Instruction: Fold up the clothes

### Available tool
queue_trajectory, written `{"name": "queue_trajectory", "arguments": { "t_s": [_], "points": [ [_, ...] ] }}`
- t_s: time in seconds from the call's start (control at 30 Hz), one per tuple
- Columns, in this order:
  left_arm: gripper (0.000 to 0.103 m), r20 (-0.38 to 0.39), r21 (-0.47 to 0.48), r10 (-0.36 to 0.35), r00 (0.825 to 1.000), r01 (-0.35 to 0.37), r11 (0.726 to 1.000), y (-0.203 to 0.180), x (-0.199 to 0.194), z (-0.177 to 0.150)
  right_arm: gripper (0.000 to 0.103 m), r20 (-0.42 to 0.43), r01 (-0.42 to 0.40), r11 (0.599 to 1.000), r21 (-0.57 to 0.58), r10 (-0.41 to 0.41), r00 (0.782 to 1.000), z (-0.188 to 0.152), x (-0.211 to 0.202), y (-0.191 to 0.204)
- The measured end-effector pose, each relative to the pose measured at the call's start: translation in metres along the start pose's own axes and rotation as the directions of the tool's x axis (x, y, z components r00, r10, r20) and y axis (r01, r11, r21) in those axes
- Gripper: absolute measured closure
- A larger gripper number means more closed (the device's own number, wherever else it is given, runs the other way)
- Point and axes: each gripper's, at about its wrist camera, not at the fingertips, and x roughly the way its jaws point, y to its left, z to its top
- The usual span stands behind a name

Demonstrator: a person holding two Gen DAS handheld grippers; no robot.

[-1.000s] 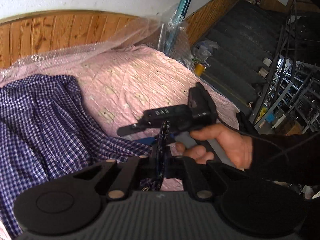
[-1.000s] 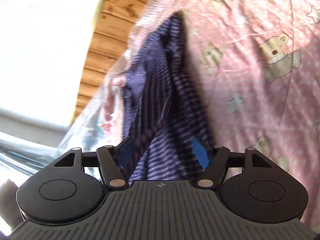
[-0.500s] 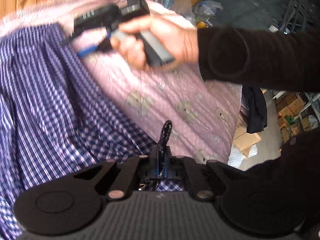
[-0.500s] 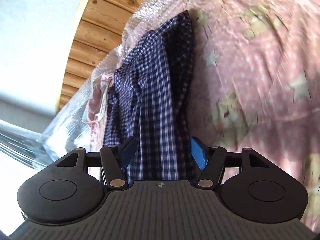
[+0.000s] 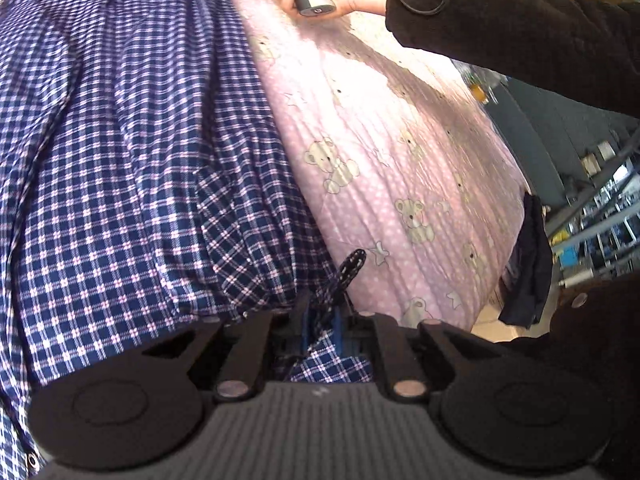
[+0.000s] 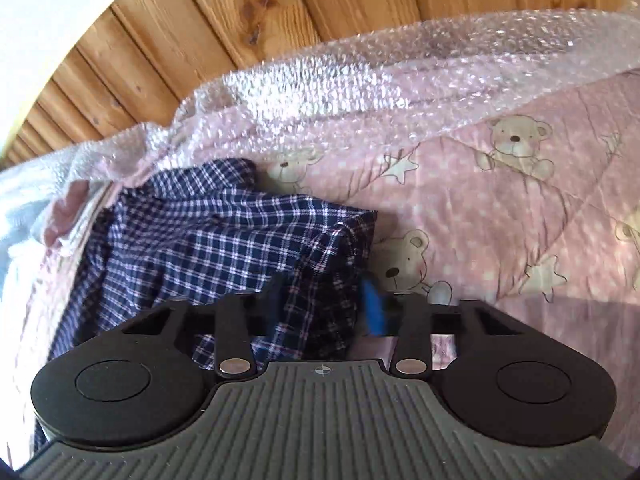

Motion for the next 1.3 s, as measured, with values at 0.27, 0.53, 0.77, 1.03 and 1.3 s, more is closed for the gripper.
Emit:
{"name": "queue_trajectory", "arguments": {
  "t_s": [0.27,0.53,0.77,1.03,1.3],
  "points": [
    [0.086,-0.017,-0.035,0.020,1.000,-0.020,0.999,-0.007,0.010,-0.009,0.095,0.017,0.025,0.980,-0.198,-0.022,1.000,0.010,0.024,0.025],
    [0.077,0.051,-0.126,-0.004,0.999,0.011,0.992,-0.005,-0.028,-0.026,0.059,0.109,-0.023,0.995,-0.094,0.033,0.993,0.002,-0.024,0.002],
    [0.077,0.096,-0.220,-0.017,0.995,0.038,0.975,0.009,-0.029,-0.026,0.083,0.117,0.014,0.982,-0.187,0.008,0.993,-0.020,-0.033,0.023],
    [0.073,0.012,-0.232,0.088,0.996,-0.083,0.969,0.019,-0.033,-0.062,0.078,0.102,0.057,0.980,-0.189,-0.038,0.994,-0.024,-0.021,0.031],
    [0.063,0.133,-0.344,0.143,0.981,-0.090,0.935,0.071,-0.107,-0.112,0.069,0.109,-0.104,0.986,-0.133,0.118,0.987,-0.158,-0.164,0.066]
  ]
}}
